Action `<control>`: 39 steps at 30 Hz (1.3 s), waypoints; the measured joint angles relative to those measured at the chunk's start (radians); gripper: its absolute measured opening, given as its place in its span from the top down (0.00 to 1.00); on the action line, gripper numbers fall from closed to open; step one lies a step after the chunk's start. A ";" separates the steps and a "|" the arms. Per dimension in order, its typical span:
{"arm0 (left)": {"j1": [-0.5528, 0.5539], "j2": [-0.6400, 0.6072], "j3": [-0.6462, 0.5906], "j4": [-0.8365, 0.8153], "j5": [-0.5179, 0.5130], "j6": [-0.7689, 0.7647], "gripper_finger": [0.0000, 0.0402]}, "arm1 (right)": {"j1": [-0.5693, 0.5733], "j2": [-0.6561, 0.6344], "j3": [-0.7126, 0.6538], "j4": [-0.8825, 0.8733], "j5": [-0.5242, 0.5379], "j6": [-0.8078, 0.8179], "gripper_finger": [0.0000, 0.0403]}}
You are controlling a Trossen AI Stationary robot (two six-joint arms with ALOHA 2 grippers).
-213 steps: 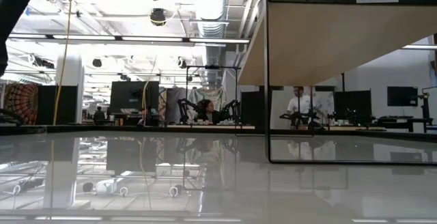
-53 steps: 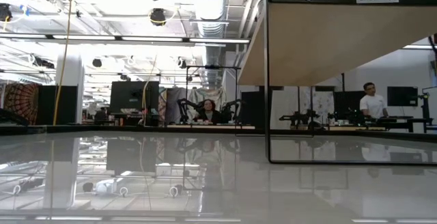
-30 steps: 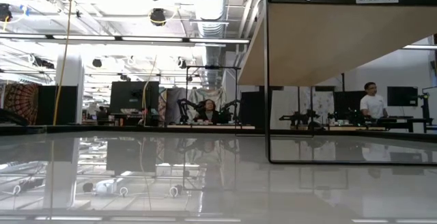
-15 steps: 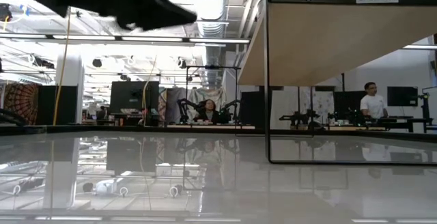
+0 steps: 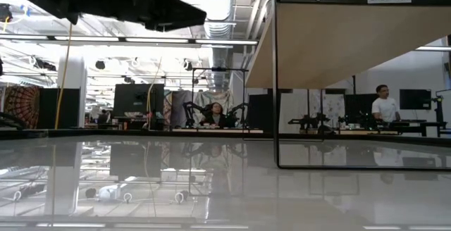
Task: Stack canned seafood by type on shelf
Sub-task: Stack the blue tuna can on top of the blue tuna can
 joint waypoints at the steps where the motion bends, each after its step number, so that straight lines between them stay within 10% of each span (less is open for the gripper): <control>1: -0.001 -0.003 0.003 0.012 -0.001 -0.003 0.37 | 0.002 -0.001 0.001 0.012 -0.006 -0.005 0.39; 24: -0.156 -0.126 0.134 -0.436 0.514 -0.591 0.37 | 0.156 0.033 0.008 0.215 -0.445 0.004 0.39; 31: -0.343 -0.111 0.411 -1.243 0.193 -0.642 0.37 | 0.205 0.010 0.008 0.213 -0.440 -0.032 0.39; 39: -0.510 -0.072 0.534 -1.566 0.176 -0.891 0.37 | 0.218 -0.007 0.008 0.212 -0.438 -0.036 0.39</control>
